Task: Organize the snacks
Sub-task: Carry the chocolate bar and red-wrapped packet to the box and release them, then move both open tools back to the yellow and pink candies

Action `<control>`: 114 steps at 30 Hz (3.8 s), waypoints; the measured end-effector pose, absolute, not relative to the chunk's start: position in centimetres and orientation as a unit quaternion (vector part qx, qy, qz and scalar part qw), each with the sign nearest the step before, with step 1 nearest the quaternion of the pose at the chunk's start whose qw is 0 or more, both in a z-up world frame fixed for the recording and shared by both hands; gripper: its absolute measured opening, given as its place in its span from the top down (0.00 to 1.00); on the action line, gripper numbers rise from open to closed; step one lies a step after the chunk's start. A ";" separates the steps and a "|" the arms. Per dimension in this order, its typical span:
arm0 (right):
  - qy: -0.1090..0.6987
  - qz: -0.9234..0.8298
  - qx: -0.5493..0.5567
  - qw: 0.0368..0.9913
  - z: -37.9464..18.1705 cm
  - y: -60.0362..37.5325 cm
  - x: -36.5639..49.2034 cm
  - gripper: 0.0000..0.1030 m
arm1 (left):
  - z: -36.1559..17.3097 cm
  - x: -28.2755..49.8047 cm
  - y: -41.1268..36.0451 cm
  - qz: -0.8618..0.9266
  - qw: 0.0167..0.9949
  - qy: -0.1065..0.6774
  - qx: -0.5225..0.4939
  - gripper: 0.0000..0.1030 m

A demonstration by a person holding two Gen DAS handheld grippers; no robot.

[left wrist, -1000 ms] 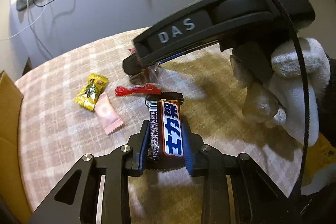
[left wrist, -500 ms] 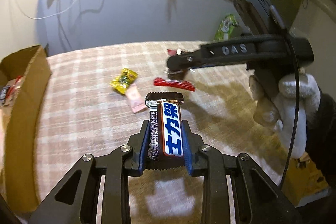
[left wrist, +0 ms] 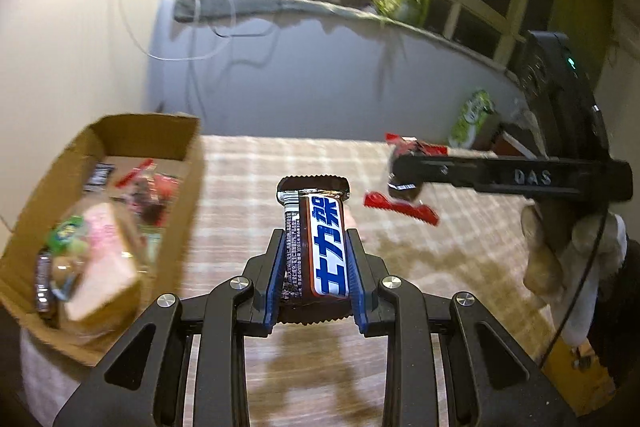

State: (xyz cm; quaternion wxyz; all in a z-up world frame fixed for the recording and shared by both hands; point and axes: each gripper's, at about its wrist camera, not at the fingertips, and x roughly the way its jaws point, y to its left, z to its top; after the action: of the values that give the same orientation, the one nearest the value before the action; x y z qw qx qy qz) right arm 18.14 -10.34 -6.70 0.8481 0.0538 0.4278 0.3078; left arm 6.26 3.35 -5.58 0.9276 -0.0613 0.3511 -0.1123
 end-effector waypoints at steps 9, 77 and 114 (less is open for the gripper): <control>0.406 0.347 0.040 0.844 -4.9 -5.6 17.5 0.55 | -4.0 5.5 7.8 -0.055 0.941 0.324 -0.077 0.74; 0.380 0.387 -0.031 0.840 -5.6 9.4 23.7 0.10 | -4.0 7.6 17.9 0.086 0.944 0.308 -0.079 0.25; 0.366 0.310 -0.027 0.877 -3.6 -6.7 20.4 0.09 | -3.0 7.3 9.2 0.017 0.948 0.313 -0.047 0.21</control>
State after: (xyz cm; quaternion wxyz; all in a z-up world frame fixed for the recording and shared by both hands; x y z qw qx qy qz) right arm 20.43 -6.67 -3.65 0.8768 -0.0265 0.3664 0.3101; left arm 7.28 9.22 -2.98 0.9483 -0.0472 0.3133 0.0174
